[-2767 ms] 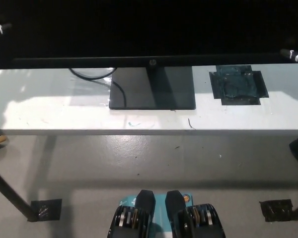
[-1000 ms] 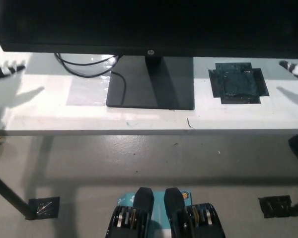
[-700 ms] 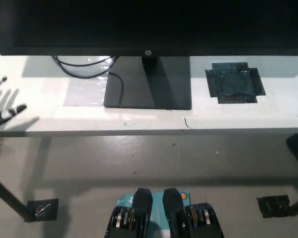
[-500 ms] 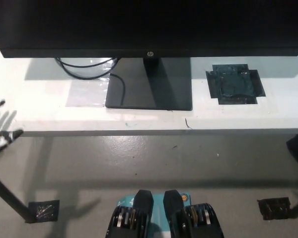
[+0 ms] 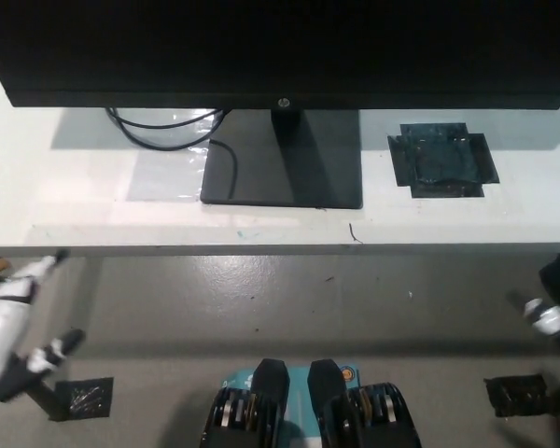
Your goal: The monitor is placed at the center of the table and the robot uses both its hand to grab the left and right sides of the monitor to tilt the angle of the monitor downwards
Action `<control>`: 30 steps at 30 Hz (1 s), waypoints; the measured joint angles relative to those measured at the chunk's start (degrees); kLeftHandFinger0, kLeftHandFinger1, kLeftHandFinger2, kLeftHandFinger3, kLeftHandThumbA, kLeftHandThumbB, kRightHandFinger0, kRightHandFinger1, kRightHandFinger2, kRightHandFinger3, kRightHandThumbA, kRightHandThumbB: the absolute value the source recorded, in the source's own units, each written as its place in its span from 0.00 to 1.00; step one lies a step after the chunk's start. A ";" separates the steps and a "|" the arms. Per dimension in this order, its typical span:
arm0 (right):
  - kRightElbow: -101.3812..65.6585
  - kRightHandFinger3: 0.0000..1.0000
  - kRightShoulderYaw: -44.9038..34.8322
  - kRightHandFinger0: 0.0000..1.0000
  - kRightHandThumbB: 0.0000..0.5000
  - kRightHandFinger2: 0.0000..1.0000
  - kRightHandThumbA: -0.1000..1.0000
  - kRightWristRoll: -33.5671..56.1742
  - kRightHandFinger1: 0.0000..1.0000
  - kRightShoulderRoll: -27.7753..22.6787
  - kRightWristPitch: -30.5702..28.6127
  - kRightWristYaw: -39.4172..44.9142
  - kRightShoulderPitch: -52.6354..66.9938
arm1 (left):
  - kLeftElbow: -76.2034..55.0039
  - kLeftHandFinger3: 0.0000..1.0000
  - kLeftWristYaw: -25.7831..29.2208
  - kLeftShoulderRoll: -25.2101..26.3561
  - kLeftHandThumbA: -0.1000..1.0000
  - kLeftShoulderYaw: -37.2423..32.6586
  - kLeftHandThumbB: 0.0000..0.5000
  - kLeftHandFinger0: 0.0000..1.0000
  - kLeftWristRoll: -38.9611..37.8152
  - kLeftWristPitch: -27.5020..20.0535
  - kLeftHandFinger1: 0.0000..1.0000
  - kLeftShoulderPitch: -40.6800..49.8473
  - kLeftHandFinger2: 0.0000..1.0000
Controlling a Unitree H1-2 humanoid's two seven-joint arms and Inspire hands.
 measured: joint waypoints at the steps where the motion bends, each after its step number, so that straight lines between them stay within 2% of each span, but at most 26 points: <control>1: -0.37 1.00 1.86 1.00 0.81 1.00 1.00 -0.15 1.00 1.58 -0.28 -0.50 0.30 | -1.55 1.00 -0.50 -1.47 1.00 -0.77 0.81 1.00 -1.05 -0.23 1.00 0.19 1.00; 3: -0.03 1.00 6.03 1.00 0.82 1.00 1.00 -0.39 1.00 4.82 -0.78 -1.36 0.48 | -2.92 1.00 -1.40 -4.91 1.00 -2.47 0.84 1.00 -3.28 -0.94 1.00 0.19 1.00; 6: 4.50 1.00 10.53 1.00 0.84 1.00 1.00 -0.31 1.00 8.82 -1.82 -3.38 -0.24 | -0.40 1.00 -2.96 -10.78 1.00 -4.09 0.75 1.00 -6.31 -2.66 1.00 0.08 1.00; 7: 6.86 1.00 11.38 1.00 0.81 1.00 1.00 -0.18 1.00 9.93 -1.94 -3.94 -0.71 | 1.42 1.00 -3.30 -12.25 1.00 -4.30 0.73 1.00 -7.03 -3.15 1.00 0.07 1.00; 9: 11.07 1.00 12.19 1.00 0.83 1.00 1.00 0.07 1.00 11.11 -2.24 -5.17 -1.53 | 5.09 1.00 -3.75 -14.37 1.00 -4.46 0.67 1.00 -7.88 -3.85 1.00 -0.14 1.00; 11: 15.74 1.00 12.37 1.00 0.84 1.00 1.00 0.69 1.00 11.69 -2.58 -5.98 -2.50 | 10.10 1.00 -4.20 -15.59 1.00 -4.40 0.65 1.00 -8.65 -4.37 1.00 -0.59 1.00; 12: 17.28 1.00 12.36 1.00 0.82 1.00 1.00 0.83 1.00 11.76 -2.69 -6.28 -2.78 | 11.68 1.00 -4.33 -15.68 1.00 -4.38 0.59 1.00 -8.76 -4.54 1.00 -0.86 1.00; 18: 24.94 1.00 12.13 1.00 0.78 1.00 1.00 2.88 1.00 12.01 -3.16 -7.32 -4.52 | 17.32 1.00 -5.27 -15.33 1.00 -3.94 0.52 1.00 -9.25 -4.88 1.00 -3.34 1.00; 19: 25.94 1.00 12.07 1.00 0.77 1.00 1.00 3.15 1.00 12.04 -3.19 -7.38 -4.71 | 17.70 1.00 -5.36 -15.34 1.00 -3.92 0.45 1.00 -9.31 -4.93 1.00 -3.56 1.00; 22: 26.76 1.00 11.84 1.00 0.72 1.00 0.99 3.97 1.00 12.00 -3.25 -7.45 -4.49 | 17.95 1.00 -5.46 -15.36 1.00 -3.92 0.46 1.00 -9.74 -5.08 1.00 -3.39 1.00; 25: 26.75 1.00 11.85 1.00 0.75 1.00 0.97 4.49 1.00 11.95 -3.34 -7.44 -3.48 | 17.94 1.00 -5.47 -15.37 1.00 -3.92 0.51 1.00 -9.88 -5.24 1.00 -2.14 1.00; 30: 26.75 1.00 11.72 1.00 0.78 1.00 0.98 5.18 1.00 12.01 -3.37 -7.40 -2.10 | 17.99 1.00 -5.96 -15.42 1.00 -3.89 0.50 1.00 -9.92 -5.37 1.00 -0.73 1.00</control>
